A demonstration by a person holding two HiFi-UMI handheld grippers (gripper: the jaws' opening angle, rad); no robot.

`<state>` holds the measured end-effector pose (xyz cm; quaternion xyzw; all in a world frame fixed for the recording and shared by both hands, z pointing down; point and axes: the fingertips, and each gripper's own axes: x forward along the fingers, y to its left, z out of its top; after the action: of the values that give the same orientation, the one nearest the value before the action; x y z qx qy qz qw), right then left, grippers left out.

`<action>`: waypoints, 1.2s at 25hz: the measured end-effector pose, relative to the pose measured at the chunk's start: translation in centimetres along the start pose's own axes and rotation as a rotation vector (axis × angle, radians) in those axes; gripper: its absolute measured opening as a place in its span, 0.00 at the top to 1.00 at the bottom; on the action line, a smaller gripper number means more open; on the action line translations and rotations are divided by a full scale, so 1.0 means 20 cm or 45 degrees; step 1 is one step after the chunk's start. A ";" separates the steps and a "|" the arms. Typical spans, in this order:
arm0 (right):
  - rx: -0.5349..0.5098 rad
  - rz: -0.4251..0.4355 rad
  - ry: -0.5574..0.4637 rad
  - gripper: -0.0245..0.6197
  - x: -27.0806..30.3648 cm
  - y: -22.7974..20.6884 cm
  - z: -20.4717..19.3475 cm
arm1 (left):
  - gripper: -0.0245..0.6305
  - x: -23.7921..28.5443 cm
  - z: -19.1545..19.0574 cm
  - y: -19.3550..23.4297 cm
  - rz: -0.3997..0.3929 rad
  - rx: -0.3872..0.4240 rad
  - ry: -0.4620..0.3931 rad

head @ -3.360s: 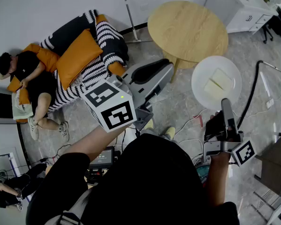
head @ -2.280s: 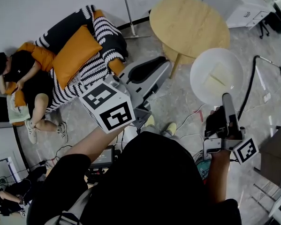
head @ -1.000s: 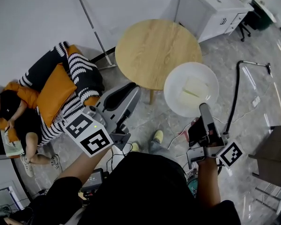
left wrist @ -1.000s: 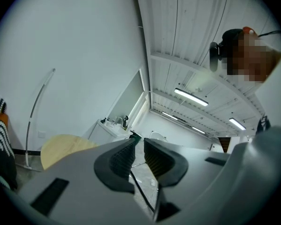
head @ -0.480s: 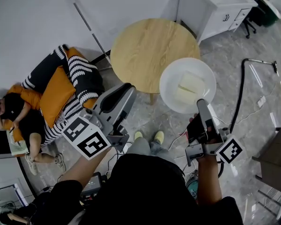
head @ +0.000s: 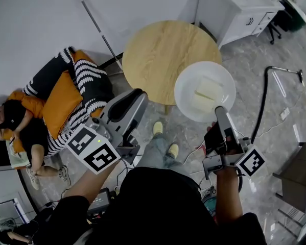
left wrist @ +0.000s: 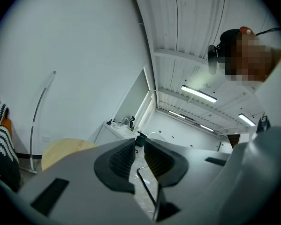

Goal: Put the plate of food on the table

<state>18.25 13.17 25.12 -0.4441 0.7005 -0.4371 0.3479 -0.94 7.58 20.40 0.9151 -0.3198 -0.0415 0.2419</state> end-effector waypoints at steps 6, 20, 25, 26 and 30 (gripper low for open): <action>-0.005 -0.004 0.017 0.94 0.24 -0.01 0.01 | 0.86 0.07 0.11 0.20 0.006 -0.023 -0.008; -0.022 -0.054 0.003 0.94 0.56 -0.10 0.08 | 0.86 0.30 0.22 0.51 -0.031 -0.071 -0.010; -0.015 -0.061 0.006 0.94 0.58 -0.09 0.07 | 0.86 0.31 0.22 0.52 -0.038 -0.093 0.001; -0.012 -0.066 0.007 0.94 0.58 -0.09 0.07 | 0.86 0.31 0.22 0.52 -0.040 -0.101 0.005; -0.012 -0.082 0.009 0.94 0.58 -0.11 0.08 | 0.86 0.32 0.20 0.53 -0.044 -0.119 0.008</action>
<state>16.06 1.51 25.43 -0.4665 0.6892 -0.4463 0.3291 -2.81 -5.19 22.44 0.9084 -0.3009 -0.0578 0.2844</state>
